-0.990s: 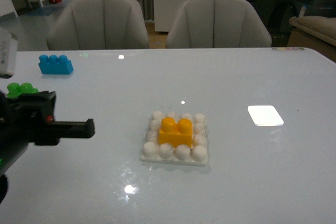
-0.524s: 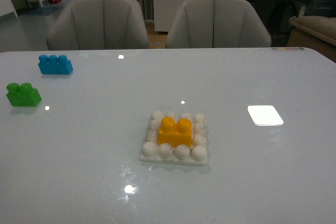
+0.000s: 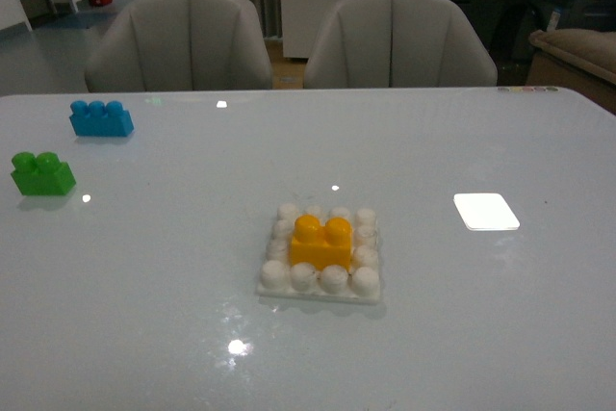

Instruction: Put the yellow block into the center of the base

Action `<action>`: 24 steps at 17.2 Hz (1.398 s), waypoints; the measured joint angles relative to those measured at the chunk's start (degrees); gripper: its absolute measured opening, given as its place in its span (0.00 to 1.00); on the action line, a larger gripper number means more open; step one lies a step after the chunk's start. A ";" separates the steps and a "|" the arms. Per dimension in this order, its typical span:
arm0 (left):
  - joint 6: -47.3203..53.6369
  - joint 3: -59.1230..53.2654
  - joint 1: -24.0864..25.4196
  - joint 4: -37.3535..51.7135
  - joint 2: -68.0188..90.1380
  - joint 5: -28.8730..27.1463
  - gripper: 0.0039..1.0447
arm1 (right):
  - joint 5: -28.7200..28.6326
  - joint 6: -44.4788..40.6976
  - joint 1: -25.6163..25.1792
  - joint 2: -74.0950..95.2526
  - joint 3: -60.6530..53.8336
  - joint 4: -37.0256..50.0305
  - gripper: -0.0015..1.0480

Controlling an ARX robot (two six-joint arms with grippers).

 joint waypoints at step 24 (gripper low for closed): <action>0.00 -0.66 0.00 -42.45 -43.60 0.44 0.01 | -0.02 0.00 0.00 0.00 0.00 -0.02 0.94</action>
